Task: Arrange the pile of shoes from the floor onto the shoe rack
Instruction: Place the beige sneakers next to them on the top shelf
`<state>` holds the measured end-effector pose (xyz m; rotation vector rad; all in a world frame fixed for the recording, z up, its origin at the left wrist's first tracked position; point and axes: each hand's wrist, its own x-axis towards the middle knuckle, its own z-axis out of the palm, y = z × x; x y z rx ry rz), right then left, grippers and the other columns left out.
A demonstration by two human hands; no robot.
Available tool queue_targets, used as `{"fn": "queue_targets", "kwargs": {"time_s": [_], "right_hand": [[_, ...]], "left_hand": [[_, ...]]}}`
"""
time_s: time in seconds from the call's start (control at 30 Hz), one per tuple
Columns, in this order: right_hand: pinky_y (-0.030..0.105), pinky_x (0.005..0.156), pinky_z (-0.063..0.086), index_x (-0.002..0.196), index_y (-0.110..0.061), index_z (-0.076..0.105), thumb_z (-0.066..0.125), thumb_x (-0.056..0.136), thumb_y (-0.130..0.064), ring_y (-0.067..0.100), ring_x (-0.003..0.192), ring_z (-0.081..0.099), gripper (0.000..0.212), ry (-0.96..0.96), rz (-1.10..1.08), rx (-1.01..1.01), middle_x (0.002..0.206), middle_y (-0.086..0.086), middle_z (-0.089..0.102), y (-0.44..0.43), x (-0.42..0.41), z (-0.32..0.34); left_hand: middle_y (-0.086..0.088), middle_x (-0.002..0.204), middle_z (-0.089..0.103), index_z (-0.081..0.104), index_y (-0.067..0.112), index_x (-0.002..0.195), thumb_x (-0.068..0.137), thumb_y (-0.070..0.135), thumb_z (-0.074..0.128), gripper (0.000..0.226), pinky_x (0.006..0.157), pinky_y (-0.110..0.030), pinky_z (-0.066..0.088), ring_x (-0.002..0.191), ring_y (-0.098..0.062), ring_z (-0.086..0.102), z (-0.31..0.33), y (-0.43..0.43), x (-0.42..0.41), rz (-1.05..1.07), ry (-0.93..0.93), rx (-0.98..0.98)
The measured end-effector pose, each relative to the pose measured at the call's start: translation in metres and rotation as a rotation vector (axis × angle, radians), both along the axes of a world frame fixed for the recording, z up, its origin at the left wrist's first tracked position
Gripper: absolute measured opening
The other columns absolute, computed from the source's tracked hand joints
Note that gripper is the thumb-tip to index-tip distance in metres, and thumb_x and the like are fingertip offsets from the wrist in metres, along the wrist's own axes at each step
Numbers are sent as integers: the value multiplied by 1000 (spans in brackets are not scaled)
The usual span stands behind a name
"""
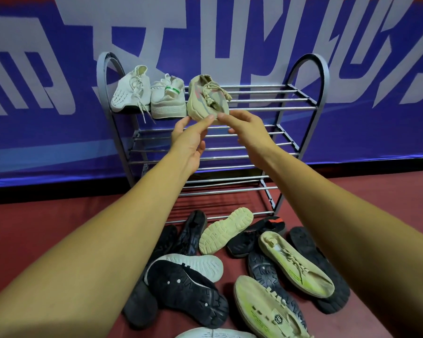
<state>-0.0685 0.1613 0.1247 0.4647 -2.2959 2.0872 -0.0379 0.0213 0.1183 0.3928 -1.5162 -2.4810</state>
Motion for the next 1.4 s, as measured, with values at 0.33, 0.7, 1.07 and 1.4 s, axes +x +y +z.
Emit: {"fn": "queue_targets", "kwargs": {"time_s": [0.33,0.7,1.07,1.4], "right_hand": [[5,61,45,122,-17,69,65,94,-24,5,92,60,29,29,1,-44,114,-7,71,-15,-16,-2],[41,102,51,127,-21,67,67,88,-49,9,117,62,48,68,-79,-28,121,-9,70,-20,-32,-9],[43,105,48,133,-10,62,70,88,-41,21,118,63,55,-17,-108,369,128,4,67,13,-17,-53],[36,80,54,107,-5,73,70,89,-40,27,95,66,39,-168,47,915,101,12,72,40,-38,-154]], "left_hand": [[5,127,69,59,30,136,83,27,78,57,71,-24,41,112,-11,62,-9,-1,-18,-22,3,-7],[10,107,74,57,31,132,76,42,82,62,66,-24,43,102,-12,66,-11,-10,-29,46,-58,-188],[6,102,76,68,28,114,83,39,75,34,71,-30,41,97,-15,65,-54,-18,-5,-136,-97,-630],[1,89,69,72,23,94,80,24,80,16,76,-31,49,82,-15,61,-161,14,-49,-524,-211,-1009]]}}
